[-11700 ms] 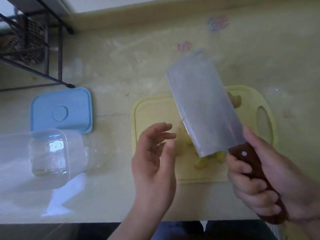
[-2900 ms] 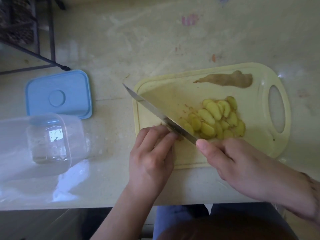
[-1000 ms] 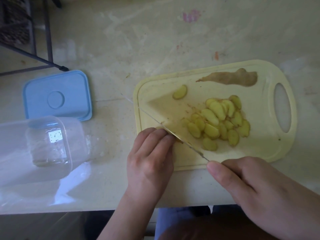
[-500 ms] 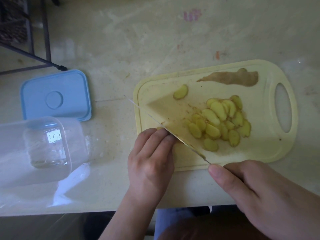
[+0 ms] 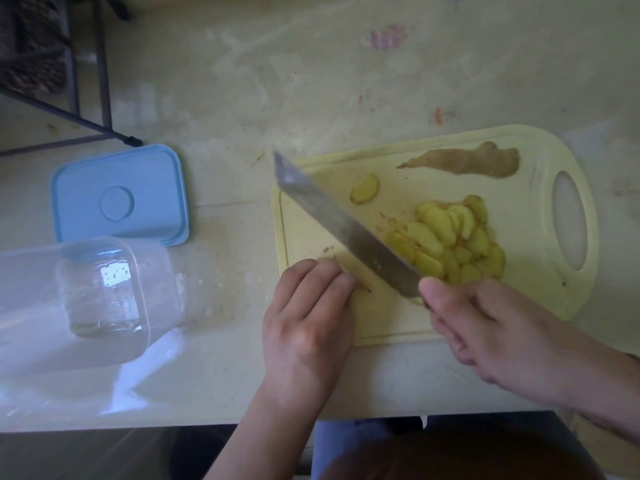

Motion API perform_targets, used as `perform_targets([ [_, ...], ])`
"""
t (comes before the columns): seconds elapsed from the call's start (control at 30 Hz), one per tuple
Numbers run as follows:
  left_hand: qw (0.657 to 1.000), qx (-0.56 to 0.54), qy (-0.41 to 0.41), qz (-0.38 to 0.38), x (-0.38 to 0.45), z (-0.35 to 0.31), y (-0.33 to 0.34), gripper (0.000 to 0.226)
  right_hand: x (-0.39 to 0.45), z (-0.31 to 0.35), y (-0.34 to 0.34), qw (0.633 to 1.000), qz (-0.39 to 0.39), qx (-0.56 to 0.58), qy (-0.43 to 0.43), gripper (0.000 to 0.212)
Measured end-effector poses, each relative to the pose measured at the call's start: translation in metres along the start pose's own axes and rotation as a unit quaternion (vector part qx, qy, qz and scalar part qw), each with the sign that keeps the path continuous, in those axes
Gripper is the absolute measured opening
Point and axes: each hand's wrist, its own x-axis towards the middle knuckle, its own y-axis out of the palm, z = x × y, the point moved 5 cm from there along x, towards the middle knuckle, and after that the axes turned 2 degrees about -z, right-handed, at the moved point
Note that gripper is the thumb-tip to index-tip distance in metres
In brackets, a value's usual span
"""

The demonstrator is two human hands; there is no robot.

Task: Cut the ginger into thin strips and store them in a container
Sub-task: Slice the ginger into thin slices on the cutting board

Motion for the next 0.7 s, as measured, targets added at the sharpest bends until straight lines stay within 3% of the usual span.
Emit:
perform_targets([
  [0.13, 1.000, -0.008, -0.007, 0.005, -0.002, 0.001, -0.001, 0.015, 0.001, 0.005, -0.009, 0.999, 0.010, 0.033, 0.029, 0.071],
  [0.43, 1.000, -0.014, -0.015, -0.001, 0.000, 0.001, -0.003, 0.011, -0.031, 0.013, 0.006, 0.996, 0.004, -0.089, -0.009, 0.083],
  [0.7, 1.000, -0.012, -0.013, -0.005, 0.001, 0.002, -0.004, 0.015, -0.037, 0.007, 0.006, 0.993, -0.025, -0.110, -0.023, 0.078],
])
